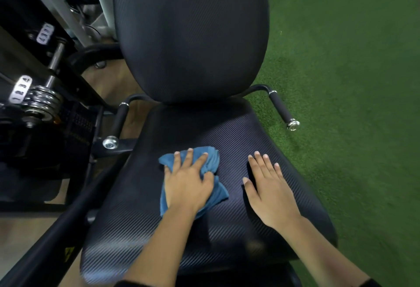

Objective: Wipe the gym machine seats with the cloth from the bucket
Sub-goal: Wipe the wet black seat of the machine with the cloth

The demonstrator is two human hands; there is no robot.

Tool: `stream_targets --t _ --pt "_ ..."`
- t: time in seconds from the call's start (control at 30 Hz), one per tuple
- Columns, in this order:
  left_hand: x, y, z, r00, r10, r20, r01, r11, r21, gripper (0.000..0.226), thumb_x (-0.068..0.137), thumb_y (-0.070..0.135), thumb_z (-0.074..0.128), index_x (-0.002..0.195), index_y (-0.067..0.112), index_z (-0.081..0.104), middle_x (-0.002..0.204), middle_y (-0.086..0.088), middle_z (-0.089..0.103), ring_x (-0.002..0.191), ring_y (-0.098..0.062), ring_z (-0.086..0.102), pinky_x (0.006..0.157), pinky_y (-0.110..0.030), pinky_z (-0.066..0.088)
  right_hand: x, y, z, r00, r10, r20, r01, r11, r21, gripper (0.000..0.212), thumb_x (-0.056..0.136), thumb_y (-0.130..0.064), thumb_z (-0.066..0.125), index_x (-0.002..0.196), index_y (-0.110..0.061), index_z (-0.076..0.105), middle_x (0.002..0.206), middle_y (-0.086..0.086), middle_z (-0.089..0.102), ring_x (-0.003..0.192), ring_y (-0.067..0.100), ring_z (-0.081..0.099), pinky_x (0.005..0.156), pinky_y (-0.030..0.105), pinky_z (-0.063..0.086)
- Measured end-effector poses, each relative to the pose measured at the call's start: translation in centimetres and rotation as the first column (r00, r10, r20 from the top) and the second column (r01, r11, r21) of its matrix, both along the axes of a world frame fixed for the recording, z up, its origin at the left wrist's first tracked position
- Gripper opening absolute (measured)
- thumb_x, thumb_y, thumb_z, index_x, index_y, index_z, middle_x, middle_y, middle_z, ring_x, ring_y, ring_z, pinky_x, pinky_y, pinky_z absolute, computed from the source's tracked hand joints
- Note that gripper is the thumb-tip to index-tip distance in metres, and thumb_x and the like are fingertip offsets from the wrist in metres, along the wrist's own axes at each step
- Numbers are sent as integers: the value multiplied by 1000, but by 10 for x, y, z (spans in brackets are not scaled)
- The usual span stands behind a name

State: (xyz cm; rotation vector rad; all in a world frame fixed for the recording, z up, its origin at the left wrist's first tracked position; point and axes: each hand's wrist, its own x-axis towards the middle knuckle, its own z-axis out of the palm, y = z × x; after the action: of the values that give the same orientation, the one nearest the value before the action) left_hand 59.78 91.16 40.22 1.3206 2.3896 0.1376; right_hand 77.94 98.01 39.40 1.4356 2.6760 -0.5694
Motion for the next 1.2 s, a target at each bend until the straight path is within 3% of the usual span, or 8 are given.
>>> stream_targets --t 0.13,0.27,0.4,0.53,0.67,0.87,1.07,1.2 --pt "0 -39 6 989 -143 38 139 986 93 71 73 54 11 140 45 34 155 11 20 146 -15 6 116 -40 11 0 -9 -1 1000 -6 -3 6 1000 1 77 85 -54 -2 151 -17 10 159 -2 2 143 10 -9 116 31 -7" --pt "-45 -55 0 1000 8 13 -10 992 125 71 71 55 18 136 43 43 152 9 30 145 -18 15 113 -45 23 -1 -12 0 1000 -2 22 2 1000 6 79 82 -55 -6 152 -18 6 158 -4 -3 143 10 -12 115 29 -11" --pt "-40 -29 -3 996 87 -32 -87 996 20 66 78 48 23 141 39 38 155 4 27 144 -25 13 114 -48 17 -3 -17 -2 1000 -6 12 6 1000 11 78 84 -54 -4 152 -17 9 159 -2 0 143 9 -10 115 30 -10" --pt "-9 -28 -2 999 -46 -7 46 998 43 58 86 48 27 144 40 32 157 5 19 146 -23 6 116 -47 10 -3 -20 -5 1000 -27 14 26 999 34 76 86 -53 0 151 -16 15 159 -1 7 145 13 -3 118 34 -3" --pt "-18 -67 4 991 -133 -17 134 984 117 71 73 53 14 140 44 36 154 8 26 146 -18 10 117 -46 10 -1 -21 -5 999 -37 25 36 999 32 77 87 -54 0 151 -16 16 159 -1 8 146 13 -2 119 35 -1" --pt "-62 -58 -1 988 102 -120 -102 995 7 74 73 53 11 142 40 35 155 3 26 145 -26 12 114 -55 -2 -1 -21 -4 999 -24 35 23 999 35 77 86 -54 -2 151 -16 14 159 -1 7 146 13 -3 119 33 -3" --pt "-43 -57 0 991 -135 -7 135 986 98 77 69 53 10 141 42 36 155 6 25 146 -20 9 116 -46 0 -5 -17 -1 999 -38 24 38 999 23 72 89 -52 3 152 -18 11 159 -3 4 144 10 -7 117 31 -7" --pt "-90 -49 -12 997 59 -57 -55 995 81 73 72 53 16 139 39 42 153 3 29 144 -23 16 115 -52 7 -13 -3 -2 999 -38 -9 38 999 21 66 94 -48 12 152 -17 14 159 -2 6 144 11 -5 118 32 -5"
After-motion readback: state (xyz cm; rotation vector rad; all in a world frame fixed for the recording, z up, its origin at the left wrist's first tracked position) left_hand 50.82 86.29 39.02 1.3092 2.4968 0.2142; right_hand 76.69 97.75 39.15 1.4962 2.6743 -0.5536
